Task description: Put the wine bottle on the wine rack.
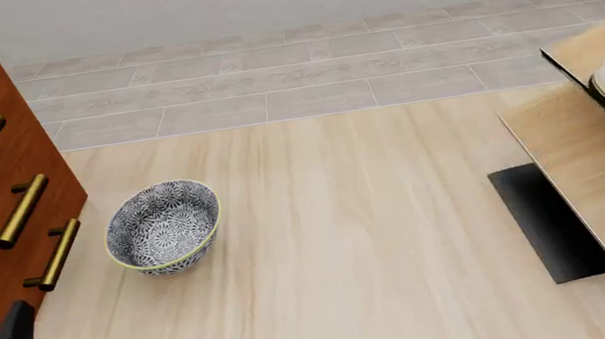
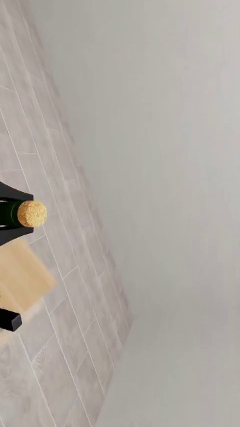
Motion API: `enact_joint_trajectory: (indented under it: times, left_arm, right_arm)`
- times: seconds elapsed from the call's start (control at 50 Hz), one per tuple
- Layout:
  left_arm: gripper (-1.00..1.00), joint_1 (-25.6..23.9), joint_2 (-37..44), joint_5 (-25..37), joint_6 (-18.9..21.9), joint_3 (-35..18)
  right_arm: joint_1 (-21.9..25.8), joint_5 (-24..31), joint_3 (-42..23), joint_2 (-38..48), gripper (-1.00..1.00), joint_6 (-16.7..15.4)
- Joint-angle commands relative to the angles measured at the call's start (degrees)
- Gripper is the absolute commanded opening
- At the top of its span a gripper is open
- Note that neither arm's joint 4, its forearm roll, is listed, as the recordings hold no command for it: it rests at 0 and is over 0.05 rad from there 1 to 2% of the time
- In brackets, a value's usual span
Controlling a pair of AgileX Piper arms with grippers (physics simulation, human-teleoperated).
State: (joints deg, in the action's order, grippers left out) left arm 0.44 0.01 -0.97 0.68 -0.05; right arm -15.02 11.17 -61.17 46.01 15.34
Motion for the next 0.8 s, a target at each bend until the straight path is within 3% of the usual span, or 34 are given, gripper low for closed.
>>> enact_joint_trajectory:
  times: [0.02, 0.8]
  left_arm:
    - [1.0, -0.23, 0.0, 0.27, -0.12, 0.04]
    - [1.0, -0.46, 0.0, 0.23, -0.23, 0.04]
  right_arm:
    - [-3.15, 0.65, -1.31, 0.71, -1.0, 1.32]
    - [-9.66, -0.85, 1.76, 3.11, -1.0, 2.78]
